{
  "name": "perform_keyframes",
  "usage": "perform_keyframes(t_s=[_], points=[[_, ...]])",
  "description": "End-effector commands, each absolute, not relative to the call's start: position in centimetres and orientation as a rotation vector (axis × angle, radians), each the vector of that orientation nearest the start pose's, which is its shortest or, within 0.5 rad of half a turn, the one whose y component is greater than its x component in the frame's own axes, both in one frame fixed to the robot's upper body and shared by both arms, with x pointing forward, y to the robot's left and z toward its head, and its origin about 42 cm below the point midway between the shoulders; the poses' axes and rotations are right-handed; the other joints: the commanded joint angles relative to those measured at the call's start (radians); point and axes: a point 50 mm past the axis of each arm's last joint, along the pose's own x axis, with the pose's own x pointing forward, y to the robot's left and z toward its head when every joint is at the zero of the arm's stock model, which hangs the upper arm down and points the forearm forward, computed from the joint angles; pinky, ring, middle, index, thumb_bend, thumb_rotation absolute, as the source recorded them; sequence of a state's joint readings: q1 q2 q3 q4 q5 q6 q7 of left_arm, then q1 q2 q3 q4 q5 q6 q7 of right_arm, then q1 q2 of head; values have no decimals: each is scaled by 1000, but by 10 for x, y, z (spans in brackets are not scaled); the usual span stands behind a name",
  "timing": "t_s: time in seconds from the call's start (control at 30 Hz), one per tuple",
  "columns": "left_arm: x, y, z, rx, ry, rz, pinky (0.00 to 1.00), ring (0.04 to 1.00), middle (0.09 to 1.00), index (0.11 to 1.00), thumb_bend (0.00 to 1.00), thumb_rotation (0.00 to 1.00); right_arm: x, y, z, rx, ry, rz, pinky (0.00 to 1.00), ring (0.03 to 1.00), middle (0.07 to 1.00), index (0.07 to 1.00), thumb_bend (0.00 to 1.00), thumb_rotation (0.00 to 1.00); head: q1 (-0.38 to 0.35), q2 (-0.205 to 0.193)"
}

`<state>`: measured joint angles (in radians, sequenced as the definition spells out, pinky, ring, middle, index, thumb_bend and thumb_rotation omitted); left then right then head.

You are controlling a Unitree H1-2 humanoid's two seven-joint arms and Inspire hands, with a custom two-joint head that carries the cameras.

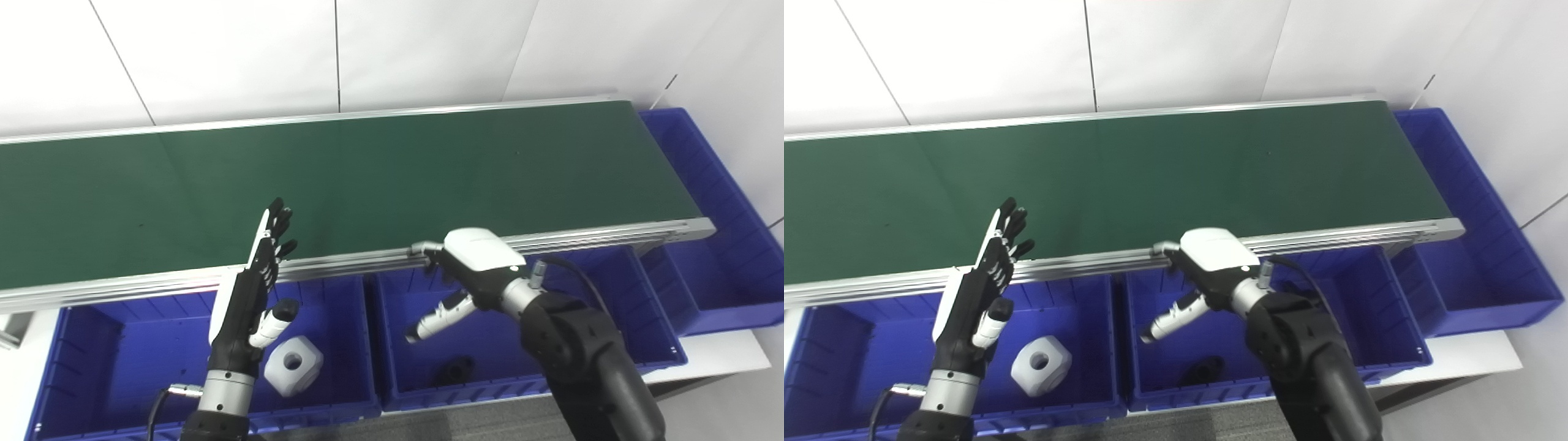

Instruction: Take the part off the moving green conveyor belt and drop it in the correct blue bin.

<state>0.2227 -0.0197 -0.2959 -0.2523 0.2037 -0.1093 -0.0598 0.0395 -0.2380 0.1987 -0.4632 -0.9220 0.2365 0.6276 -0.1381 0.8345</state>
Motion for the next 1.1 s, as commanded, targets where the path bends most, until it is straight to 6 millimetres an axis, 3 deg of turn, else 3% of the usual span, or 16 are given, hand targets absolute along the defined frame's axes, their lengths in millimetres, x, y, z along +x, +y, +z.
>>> perform_keyframes(t_s=[0.0,0.2,0.6,1.07], points=[[207,129,131,113,-234,-284,900,988,988,1000,927,971,242,-206,180,-1008,-80,412,571,731,833,869,982,1000,14,-8],[204,128,126,119,-228,-289,905,992,992,1000,911,964,230,-192,158,-675,-149,312,556,679,779,823,927,1000,59,-32],[193,126,104,145,-186,-305,934,997,996,1000,895,946,222,-176,89,-121,-105,223,671,737,835,875,864,1000,169,-97],[186,130,83,177,-157,-316,931,986,993,1000,884,939,211,-163,69,-70,-92,194,680,756,857,887,848,1000,171,-182]])
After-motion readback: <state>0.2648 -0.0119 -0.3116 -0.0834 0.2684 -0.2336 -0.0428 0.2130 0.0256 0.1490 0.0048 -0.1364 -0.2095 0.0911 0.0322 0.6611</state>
